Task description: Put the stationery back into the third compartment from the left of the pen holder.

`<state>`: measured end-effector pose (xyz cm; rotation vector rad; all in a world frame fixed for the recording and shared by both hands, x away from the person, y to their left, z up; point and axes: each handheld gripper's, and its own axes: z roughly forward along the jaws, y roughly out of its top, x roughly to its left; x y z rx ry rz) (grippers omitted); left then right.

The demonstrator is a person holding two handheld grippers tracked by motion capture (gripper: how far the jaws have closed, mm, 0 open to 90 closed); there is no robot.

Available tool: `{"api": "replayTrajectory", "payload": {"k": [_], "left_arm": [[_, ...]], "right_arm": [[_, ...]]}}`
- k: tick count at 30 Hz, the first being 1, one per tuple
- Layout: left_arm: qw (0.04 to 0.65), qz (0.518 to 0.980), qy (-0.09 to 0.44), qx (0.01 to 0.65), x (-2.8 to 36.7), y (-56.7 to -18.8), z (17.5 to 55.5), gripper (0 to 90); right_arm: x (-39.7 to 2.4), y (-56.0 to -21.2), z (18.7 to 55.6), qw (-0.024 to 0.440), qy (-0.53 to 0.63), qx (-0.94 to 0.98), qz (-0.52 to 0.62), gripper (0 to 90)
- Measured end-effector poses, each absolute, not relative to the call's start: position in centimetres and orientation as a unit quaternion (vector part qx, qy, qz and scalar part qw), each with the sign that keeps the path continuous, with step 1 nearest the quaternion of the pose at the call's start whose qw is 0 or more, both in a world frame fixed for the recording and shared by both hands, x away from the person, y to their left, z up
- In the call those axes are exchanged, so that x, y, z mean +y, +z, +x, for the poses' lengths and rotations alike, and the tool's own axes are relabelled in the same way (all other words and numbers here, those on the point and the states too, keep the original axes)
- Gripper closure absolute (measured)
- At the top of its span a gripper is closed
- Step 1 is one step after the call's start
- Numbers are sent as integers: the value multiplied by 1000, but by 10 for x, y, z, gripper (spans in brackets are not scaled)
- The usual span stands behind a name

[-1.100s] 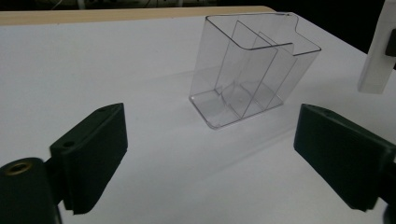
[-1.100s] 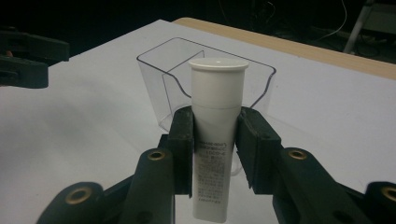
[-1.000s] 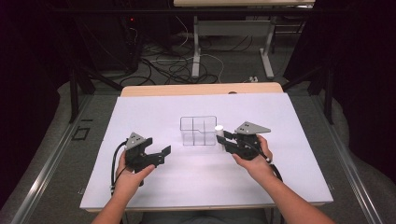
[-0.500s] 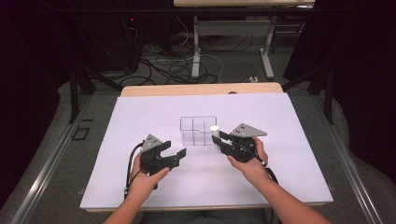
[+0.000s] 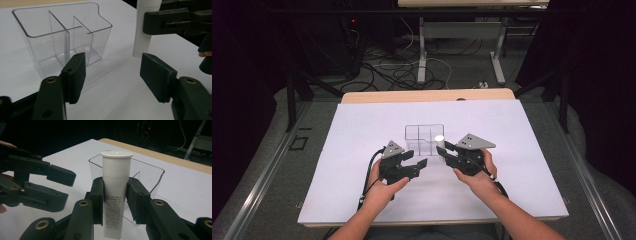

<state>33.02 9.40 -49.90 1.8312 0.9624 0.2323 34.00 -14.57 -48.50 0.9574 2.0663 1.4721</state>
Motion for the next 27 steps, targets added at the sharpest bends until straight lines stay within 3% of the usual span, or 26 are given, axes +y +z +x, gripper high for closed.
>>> {"api": "replayTrajectory", "payload": {"k": [7,27], "left_arm": [[509,759,56,402,81,-502,334,452],[501,772,42,388,49,-501,342,556]], "right_arm": [[-144,-484,338,215,533,746,337,676],[-142,-483,337,207,538,746,335,676]]}}
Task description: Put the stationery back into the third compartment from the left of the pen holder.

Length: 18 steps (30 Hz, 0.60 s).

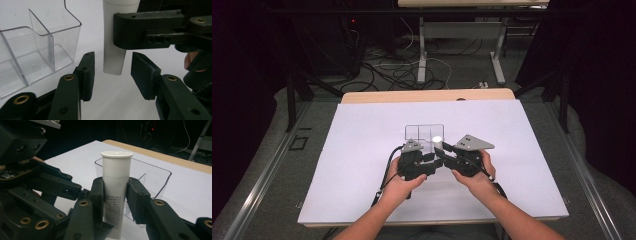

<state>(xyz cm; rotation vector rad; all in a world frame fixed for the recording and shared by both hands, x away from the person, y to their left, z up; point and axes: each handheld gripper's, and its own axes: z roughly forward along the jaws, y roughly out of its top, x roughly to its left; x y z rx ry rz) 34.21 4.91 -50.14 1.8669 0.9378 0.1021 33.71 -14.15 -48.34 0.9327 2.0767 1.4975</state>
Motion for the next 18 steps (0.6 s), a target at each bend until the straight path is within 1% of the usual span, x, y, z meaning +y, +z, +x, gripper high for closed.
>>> {"api": "replayTrajectory", "payload": {"k": [9,14,18], "left_arm": [[505,767,35,395,46,-501,344,649],[509,761,32,402,48,-500,345,654],[512,758,26,403,49,-500,346,679]], "right_arm": [[-141,-483,336,204,542,744,334,676],[-140,-483,335,201,542,743,337,676],[-140,-484,336,198,543,744,335,675]]}}
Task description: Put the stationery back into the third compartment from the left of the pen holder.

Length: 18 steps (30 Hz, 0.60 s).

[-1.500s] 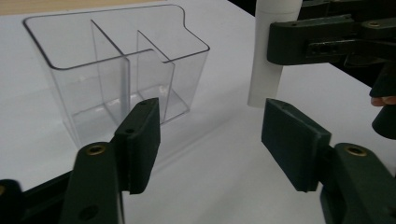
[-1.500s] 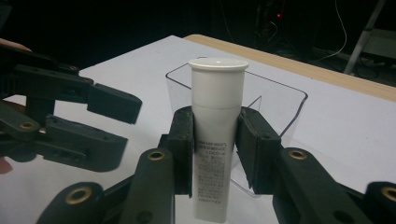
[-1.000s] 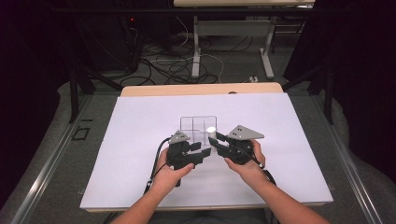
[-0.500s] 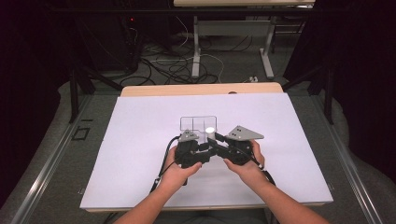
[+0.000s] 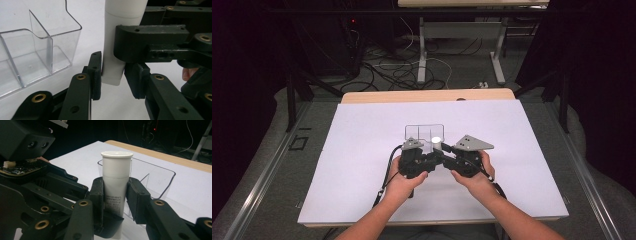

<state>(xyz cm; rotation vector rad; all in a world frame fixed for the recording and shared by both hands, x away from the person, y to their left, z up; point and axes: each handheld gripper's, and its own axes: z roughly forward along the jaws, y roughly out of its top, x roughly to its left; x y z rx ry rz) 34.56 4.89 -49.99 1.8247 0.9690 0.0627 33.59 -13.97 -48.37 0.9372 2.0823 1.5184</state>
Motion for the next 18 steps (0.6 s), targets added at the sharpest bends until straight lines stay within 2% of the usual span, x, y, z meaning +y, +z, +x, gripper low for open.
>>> {"api": "replayTrajectory", "payload": {"k": [11,18], "left_arm": [[507,762,41,401,47,-500,344,710],[500,762,50,408,50,-501,348,711]], "right_arm": [[-140,-484,337,188,544,741,345,666],[-143,-482,338,183,557,731,348,563]]}}
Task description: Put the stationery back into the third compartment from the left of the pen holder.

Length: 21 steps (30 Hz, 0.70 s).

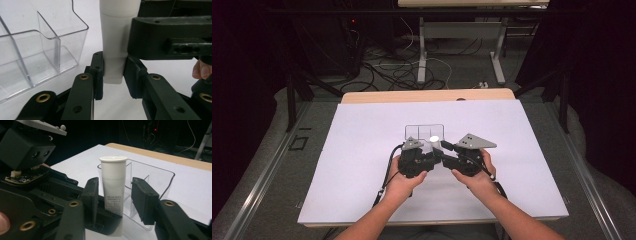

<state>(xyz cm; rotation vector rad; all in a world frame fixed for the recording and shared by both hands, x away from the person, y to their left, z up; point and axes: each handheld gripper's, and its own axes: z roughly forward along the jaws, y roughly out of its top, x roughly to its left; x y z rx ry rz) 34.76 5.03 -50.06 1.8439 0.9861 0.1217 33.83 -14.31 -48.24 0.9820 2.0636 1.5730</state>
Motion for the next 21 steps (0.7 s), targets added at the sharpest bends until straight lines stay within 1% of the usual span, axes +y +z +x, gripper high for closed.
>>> {"api": "replayTrajectory", "payload": {"k": [3,4,5,12,16,17,21], "left_arm": [[498,762,51,411,53,-499,350,711],[499,760,54,413,53,-499,350,711],[499,759,57,414,54,-498,351,711],[501,753,73,419,59,-490,359,711],[502,752,90,417,59,-484,364,712],[499,756,92,413,60,-483,365,711],[501,756,102,409,58,-479,371,711]], "right_arm": [[-145,-482,340,185,558,729,350,508],[-146,-483,341,187,556,729,353,462],[-146,-483,341,187,556,729,353,462],[-154,-481,343,195,548,731,356,367],[-161,-482,347,200,545,732,357,293],[-163,-482,349,203,545,733,353,280],[-171,-482,353,206,539,730,366,276]]}}
